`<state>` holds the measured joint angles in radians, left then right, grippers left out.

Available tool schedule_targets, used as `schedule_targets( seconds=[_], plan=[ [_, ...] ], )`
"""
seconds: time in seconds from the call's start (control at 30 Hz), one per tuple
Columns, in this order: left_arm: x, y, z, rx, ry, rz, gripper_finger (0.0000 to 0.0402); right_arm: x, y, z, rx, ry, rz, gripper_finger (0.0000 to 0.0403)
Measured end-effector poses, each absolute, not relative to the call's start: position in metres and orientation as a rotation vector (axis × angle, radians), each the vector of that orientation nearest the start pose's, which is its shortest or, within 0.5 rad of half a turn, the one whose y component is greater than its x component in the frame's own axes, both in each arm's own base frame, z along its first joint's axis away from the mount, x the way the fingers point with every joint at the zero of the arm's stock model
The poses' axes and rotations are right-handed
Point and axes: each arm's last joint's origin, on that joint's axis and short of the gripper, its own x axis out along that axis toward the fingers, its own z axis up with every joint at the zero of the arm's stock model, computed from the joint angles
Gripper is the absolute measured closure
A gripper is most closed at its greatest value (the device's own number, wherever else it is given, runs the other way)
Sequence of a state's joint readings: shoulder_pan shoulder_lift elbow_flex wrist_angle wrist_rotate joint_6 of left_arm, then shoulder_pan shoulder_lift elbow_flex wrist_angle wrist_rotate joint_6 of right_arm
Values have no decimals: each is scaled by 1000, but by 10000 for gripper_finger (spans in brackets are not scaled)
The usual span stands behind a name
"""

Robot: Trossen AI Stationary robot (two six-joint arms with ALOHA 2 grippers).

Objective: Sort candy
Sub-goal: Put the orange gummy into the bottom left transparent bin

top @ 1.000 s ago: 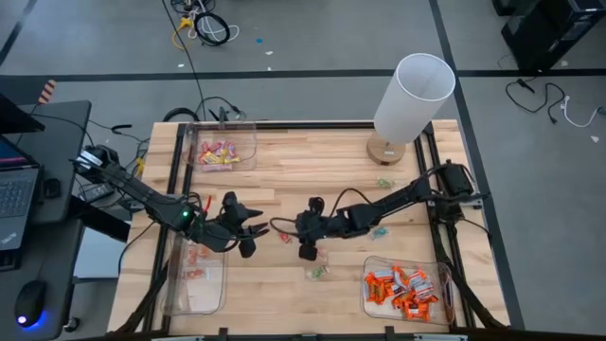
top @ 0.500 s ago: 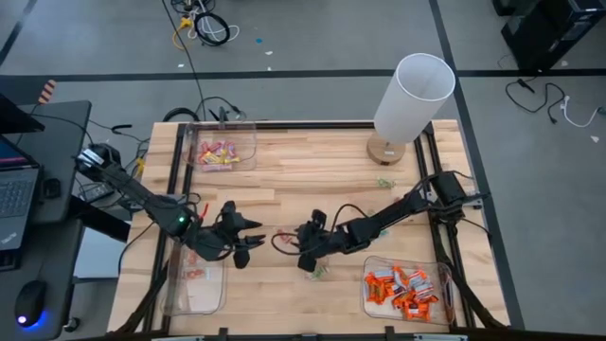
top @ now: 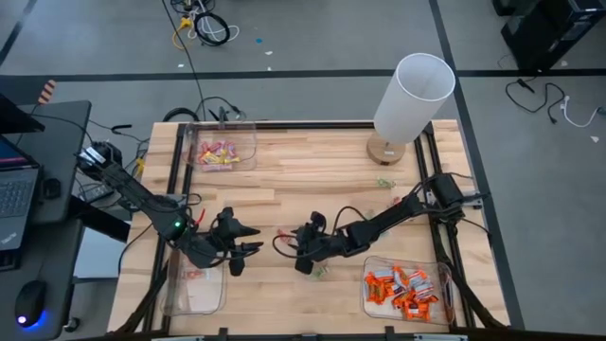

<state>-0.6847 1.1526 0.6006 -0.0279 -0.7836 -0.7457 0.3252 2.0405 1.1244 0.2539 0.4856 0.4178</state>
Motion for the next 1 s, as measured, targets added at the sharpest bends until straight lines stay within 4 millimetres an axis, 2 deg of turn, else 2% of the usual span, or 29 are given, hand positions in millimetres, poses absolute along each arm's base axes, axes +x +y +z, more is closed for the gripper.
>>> schedule_targets(
  seconds=[0.2,0.43,0.57,0.73,1.0],
  plan=[
    [188,-129,220,-353,350,245,223,398,117,93,167,564,-314,215],
    [188,-129,220,-351,346,250,223,401,107,83,210,578,-344,215],
    [188,-129,220,-352,343,257,223,403,103,77,231,584,-343,228],
    [190,-131,215,-334,354,267,223,403,103,77,190,583,-326,276],
    [194,-134,204,-279,392,277,223,403,103,86,104,596,-253,392]
  ],
)
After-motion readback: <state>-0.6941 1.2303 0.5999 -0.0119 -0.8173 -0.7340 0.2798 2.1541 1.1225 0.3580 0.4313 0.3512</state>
